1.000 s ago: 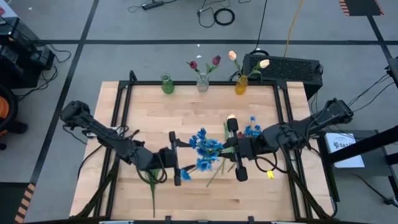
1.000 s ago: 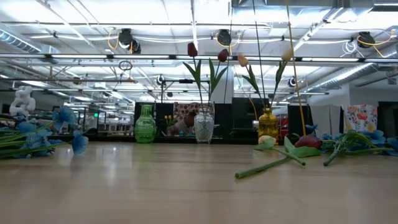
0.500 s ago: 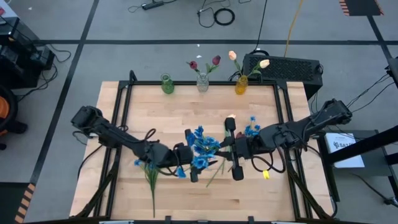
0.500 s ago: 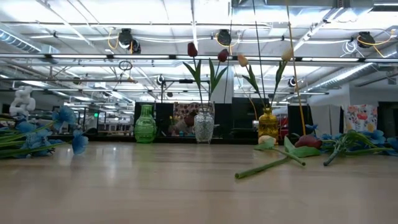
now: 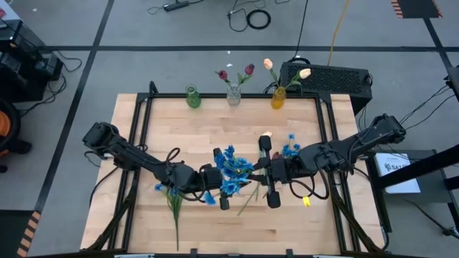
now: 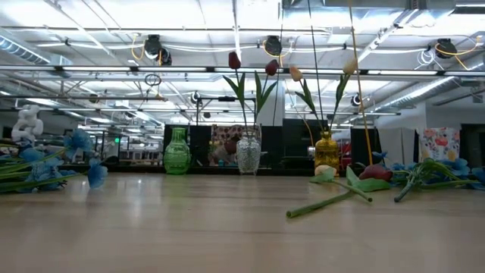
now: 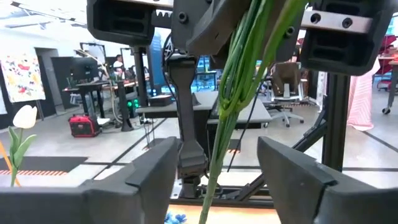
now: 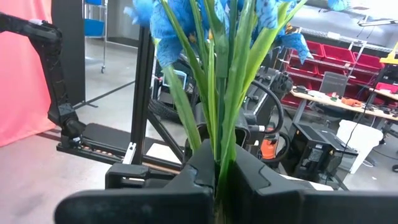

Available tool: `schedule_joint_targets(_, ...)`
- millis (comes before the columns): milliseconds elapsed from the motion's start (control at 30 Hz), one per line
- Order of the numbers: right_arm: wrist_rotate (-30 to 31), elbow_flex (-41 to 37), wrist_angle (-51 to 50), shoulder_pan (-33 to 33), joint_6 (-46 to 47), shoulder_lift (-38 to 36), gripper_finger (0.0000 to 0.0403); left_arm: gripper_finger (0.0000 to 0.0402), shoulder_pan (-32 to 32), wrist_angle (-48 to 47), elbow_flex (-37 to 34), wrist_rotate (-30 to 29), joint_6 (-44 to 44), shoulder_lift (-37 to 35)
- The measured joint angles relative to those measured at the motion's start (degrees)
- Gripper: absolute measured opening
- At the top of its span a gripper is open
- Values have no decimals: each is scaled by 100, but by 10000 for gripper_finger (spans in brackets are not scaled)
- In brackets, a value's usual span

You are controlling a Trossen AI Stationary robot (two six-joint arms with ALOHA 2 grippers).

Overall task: Sort flowers into vase by color
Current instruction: Put the center blue flowers into the green flower vase

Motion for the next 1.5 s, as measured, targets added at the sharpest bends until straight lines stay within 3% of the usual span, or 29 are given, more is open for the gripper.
schedule_joint_targets(400, 1, 0, 31, -2, -64, 0, 9, 130, 103, 119, 0, 247, 5, 0)
schedule_joint_targets(1100, 1, 0, -6, -4, -85, -2, 9, 121, 109, 299, 0, 288, 276, 0)
schedule_joint_targets(1367, 24, 0, -65, -4, -61, -4, 9, 17, 107, 229, 0, 296, 317, 0)
schedule_joint_targets(1500, 131, 0, -85, 1, 32, -4, 25, 20, 108, 196, 0, 297, 450, -1)
